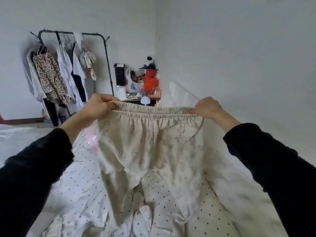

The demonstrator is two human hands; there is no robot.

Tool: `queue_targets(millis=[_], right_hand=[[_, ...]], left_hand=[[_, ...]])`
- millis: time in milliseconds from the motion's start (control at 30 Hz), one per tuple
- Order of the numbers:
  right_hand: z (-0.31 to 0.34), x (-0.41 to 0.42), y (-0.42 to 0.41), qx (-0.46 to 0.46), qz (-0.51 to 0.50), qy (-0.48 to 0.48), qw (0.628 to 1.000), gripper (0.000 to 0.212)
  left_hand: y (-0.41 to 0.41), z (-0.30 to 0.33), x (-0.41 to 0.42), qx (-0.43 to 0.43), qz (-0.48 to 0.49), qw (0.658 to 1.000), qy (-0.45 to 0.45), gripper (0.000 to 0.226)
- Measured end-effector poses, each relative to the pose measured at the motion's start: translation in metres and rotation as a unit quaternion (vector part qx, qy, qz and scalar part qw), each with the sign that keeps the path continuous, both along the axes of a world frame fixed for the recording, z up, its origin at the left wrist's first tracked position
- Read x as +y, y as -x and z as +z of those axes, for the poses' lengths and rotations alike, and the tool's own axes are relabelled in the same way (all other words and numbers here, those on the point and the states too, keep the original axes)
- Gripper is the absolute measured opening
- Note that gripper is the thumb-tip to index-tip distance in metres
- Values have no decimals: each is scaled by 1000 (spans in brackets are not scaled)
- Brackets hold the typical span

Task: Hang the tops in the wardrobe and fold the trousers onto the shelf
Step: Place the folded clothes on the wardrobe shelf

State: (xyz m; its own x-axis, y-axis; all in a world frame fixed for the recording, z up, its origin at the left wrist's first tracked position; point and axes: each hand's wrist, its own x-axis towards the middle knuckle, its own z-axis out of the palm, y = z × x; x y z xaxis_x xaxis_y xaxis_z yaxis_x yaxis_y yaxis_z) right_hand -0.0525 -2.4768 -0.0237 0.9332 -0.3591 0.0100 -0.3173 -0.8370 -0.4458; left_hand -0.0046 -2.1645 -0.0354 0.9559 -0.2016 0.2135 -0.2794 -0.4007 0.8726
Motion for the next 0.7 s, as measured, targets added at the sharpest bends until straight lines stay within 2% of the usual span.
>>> queue_targets(millis=[100,167,333,400,533,633,700], right_hand=[[78,7,6,-71,-5,16,997,61],[113,14,11,-103,-3,24,994,57],[158,28,33,-20,49,-19,998,30],[181,30,42,-36,79,-35,996,23],[216,38,42,-229,115,-43,966,38],[241,46,41,-367,112,-87,920,28],[258,53,41,-438,98,-81,890,20]], left_hand=[[8,70,5,-48,28,994,99,28],[14,98,11,-72,40,988,133,28],[25,129,32,-113,79,986,91,14],[31,148,41,-144,79,981,99,14],[34,179,51,-199,88,971,100,15],[33,210,56,-292,151,941,77,13],[38,235,58,-351,179,916,80,20]])
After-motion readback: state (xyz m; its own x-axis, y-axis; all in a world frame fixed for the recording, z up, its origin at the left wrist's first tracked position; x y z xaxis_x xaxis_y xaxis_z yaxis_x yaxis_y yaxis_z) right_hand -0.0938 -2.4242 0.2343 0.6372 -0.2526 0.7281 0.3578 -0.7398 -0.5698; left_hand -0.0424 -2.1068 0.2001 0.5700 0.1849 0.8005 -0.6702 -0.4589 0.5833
